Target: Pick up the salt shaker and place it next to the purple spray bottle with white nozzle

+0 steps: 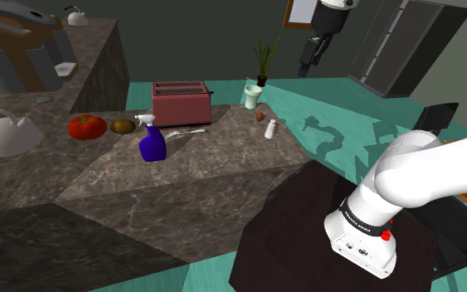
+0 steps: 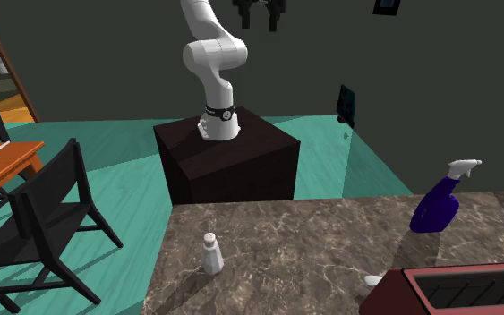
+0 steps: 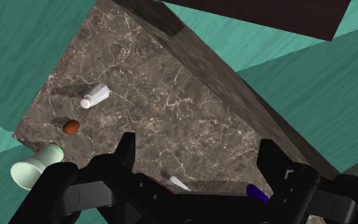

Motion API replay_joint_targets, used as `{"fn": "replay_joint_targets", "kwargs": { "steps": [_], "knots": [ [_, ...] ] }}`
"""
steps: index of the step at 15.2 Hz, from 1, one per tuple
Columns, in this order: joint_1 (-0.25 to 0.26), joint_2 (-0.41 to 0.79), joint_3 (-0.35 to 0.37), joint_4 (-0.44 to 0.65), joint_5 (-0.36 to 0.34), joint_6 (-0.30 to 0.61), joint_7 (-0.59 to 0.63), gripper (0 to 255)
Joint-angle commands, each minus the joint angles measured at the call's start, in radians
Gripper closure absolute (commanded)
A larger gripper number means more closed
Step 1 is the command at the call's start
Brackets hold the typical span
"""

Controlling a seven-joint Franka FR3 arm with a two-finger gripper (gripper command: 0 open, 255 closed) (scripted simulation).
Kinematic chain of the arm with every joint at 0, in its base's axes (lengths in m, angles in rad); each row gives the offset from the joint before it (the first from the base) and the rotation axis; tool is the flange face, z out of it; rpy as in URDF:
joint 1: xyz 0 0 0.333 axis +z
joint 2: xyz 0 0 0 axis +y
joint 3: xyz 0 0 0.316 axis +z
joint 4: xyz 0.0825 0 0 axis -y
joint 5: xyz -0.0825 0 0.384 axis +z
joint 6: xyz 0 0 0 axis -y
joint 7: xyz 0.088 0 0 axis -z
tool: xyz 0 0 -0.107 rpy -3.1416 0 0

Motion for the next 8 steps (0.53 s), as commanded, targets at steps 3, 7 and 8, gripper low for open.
{"fn": "replay_joint_targets", "kwargs": {
  "steps": [3,7,8],
  "knots": [
    [-0.01,0.039,-0.033,-0.02,-0.009,0.053,-0.021,0],
    [-0.03,0.131,-0.097,-0.044,-0.024,0.159,-0.063,0],
    [-0.034,0.157,-0.113,-0.047,-0.026,0.186,-0.074,0]
  ]
}}
